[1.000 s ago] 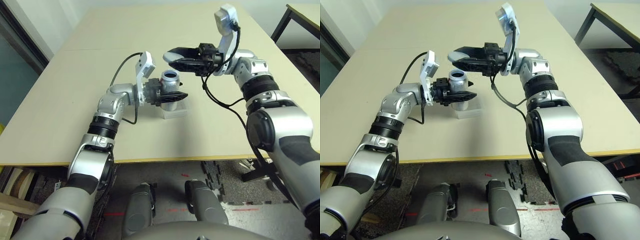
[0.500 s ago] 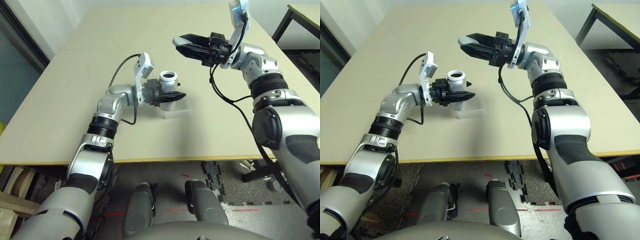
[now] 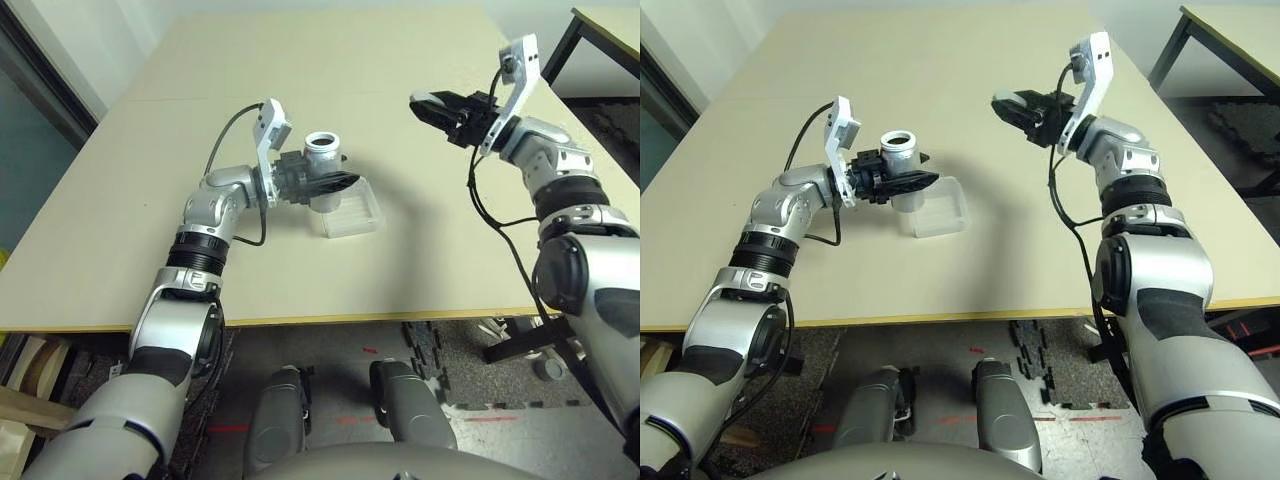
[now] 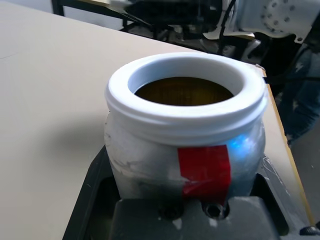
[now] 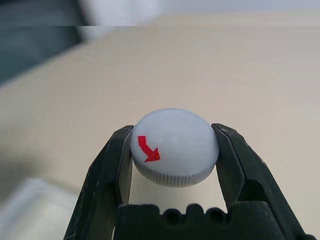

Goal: Pour the medicine from the bottle into the box.

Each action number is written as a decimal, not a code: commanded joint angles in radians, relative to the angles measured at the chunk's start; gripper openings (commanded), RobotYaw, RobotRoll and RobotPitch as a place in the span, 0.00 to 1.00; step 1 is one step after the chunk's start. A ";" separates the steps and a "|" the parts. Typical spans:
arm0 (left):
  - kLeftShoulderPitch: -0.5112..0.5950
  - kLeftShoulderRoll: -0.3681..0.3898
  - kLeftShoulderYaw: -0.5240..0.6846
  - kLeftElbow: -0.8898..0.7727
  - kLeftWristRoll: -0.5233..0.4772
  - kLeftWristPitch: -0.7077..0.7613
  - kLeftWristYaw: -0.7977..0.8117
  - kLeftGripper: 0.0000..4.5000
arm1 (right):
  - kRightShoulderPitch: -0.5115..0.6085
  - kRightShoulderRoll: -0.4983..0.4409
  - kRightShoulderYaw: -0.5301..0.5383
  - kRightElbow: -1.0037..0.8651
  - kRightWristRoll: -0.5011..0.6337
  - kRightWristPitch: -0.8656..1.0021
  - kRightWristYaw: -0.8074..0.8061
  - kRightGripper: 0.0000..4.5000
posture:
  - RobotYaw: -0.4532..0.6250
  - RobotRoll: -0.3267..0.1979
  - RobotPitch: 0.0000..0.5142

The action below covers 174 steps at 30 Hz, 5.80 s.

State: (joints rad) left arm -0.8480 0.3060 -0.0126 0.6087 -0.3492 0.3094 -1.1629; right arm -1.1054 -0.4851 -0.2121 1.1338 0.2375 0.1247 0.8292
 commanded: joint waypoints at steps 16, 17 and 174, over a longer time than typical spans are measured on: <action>-0.026 0.008 0.016 0.068 0.019 -0.065 0.033 0.60 | 0.250 -0.089 0.026 -0.087 -0.086 0.029 -0.203 0.57 | 0.22 0.62 0.16; -0.027 0.008 0.017 0.070 0.020 -0.067 0.034 0.60 | 0.253 -0.088 0.027 -0.085 -0.089 0.030 -0.203 0.57 | 0.22 0.62 0.16; -0.698 -0.060 -1.094 0.724 1.598 -0.965 1.269 0.60 | 0.375 0.007 0.196 -0.473 0.057 0.038 0.419 1.00 | 0.20 0.62 0.13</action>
State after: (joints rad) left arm -1.5275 0.2583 -1.0918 1.3206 1.2350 -0.6559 0.0937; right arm -0.7330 -0.4761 -0.0061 0.6706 0.2864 0.1569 1.2518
